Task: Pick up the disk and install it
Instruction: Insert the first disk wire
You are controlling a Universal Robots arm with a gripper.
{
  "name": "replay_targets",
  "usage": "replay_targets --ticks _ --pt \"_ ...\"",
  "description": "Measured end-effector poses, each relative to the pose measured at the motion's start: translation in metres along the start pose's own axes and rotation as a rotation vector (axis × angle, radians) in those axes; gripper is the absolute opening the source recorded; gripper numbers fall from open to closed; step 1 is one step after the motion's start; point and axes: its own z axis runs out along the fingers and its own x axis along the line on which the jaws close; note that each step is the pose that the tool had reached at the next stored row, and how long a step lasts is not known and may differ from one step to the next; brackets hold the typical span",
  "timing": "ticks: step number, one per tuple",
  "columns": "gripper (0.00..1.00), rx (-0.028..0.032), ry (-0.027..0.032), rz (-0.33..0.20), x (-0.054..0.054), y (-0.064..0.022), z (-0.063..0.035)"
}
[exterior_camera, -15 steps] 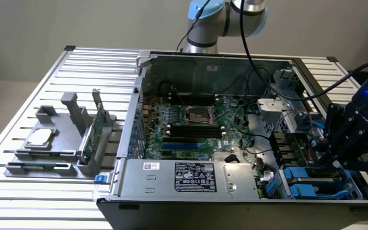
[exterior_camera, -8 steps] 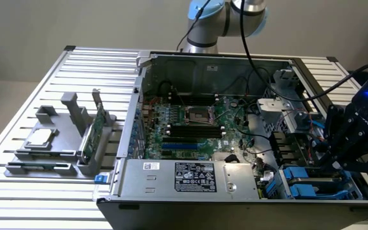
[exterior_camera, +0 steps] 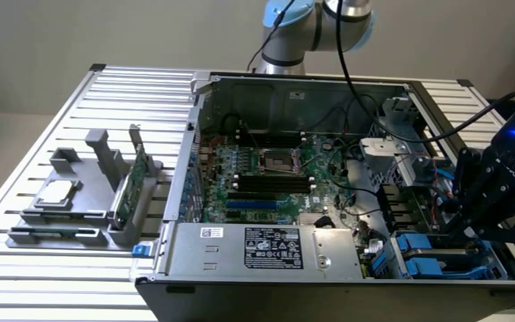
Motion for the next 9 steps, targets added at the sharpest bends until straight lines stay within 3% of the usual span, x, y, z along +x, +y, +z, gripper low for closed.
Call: replay_targets --ticks 9 --pt "0.16 0.0017 -0.0002 0.003 -0.0001 0.0012 0.0012"
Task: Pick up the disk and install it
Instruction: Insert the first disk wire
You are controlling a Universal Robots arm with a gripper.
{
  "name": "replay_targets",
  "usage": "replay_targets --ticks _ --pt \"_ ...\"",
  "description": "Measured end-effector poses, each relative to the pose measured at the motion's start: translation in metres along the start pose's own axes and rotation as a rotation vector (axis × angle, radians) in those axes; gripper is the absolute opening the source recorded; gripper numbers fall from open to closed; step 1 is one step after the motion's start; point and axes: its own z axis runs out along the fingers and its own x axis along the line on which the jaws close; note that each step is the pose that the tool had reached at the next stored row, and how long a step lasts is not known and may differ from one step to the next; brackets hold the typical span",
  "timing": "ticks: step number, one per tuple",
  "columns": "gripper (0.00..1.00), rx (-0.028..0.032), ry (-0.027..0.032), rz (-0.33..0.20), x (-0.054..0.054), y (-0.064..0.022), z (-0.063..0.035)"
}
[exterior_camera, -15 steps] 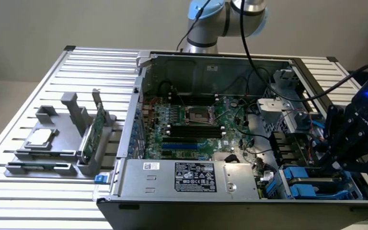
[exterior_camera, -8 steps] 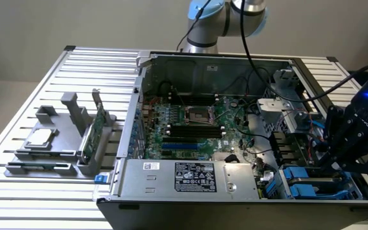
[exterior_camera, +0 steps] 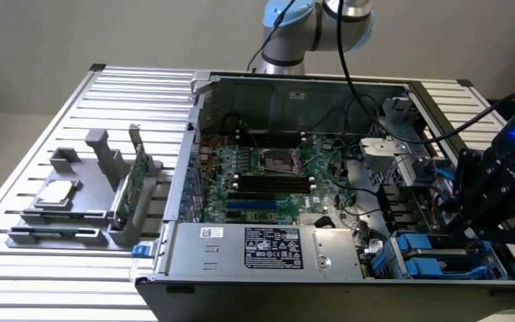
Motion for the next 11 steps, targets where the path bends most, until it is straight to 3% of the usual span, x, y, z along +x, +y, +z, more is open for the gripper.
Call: replay_targets --ticks 4,7,8,9,11 --pt "0.16 0.0002 -0.0001 0.001 0.0 0.0 0.0004" --pt "0.24 0.0031 0.0002 0.002 -0.0001 0.0001 0.0006" --pt "0.24 0.006 -0.0001 0.002 -0.0001 0.0001 0.0001" --pt "0.31 0.0103 -0.0005 0.002 -0.0002 0.0001 -0.0009" --pt "0.31 0.0207 -0.0007 0.002 -0.0005 0.0 -0.0043"
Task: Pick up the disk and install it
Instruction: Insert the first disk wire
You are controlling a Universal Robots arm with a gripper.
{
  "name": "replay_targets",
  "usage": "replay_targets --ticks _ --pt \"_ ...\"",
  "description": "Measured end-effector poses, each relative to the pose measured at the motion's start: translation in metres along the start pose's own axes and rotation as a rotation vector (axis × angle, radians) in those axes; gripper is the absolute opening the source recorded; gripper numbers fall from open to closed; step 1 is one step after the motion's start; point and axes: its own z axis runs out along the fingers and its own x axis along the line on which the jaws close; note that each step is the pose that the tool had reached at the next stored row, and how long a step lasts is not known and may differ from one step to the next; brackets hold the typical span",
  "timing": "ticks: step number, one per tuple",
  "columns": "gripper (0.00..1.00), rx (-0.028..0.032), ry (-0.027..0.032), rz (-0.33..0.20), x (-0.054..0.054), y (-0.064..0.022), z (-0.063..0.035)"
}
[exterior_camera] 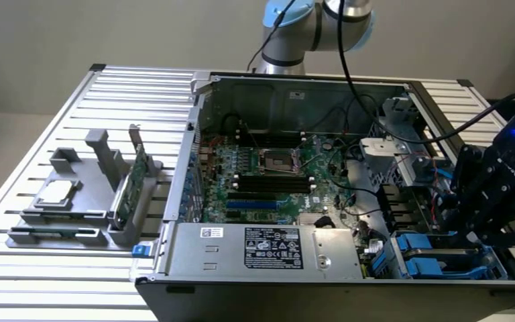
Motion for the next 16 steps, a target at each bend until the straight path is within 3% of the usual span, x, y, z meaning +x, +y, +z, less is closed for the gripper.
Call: replay_targets --ticks 3,6,12,16 --pt "0.31 0.0147 -0.0007 0.001 -0.001 0.0002 -0.0071" --pt "0.31 0.0254 -0.001 0.0 -0.002 -0.0002 -0.0109" --pt "0.31 0.0346 -0.0016 -0.001 -0.006 -0.0005 -0.0166" --pt "0.31 0.0357 -0.0016 -0.001 -0.007 -0.0029 -0.0184"
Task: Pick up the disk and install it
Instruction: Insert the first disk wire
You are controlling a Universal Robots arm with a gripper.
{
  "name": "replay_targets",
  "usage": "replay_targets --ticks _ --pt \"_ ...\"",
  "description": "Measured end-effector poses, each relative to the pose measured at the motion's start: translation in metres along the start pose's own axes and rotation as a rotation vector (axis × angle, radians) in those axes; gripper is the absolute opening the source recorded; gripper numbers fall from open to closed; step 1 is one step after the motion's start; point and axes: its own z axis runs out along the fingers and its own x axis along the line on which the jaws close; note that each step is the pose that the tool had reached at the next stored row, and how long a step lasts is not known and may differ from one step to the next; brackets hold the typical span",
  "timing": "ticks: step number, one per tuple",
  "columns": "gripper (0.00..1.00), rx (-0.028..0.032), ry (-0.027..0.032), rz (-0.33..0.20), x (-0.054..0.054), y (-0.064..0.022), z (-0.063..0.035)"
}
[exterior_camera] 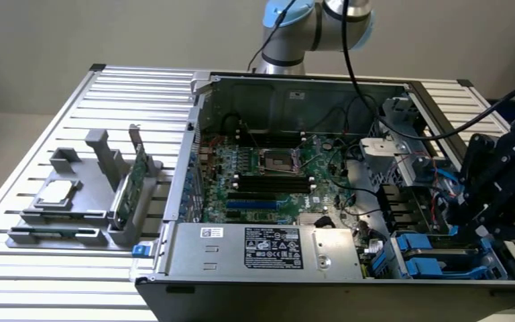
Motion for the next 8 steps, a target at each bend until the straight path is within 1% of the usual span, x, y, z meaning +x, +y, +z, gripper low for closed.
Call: replay_targets --ticks 2,8 --pt "0.31 0.0 -0.0001 0.0 0.0 -0.0051 0.0006" --pt "0.31 0.0 0.0002 0.0 -0.001 -0.0247 0.0032"
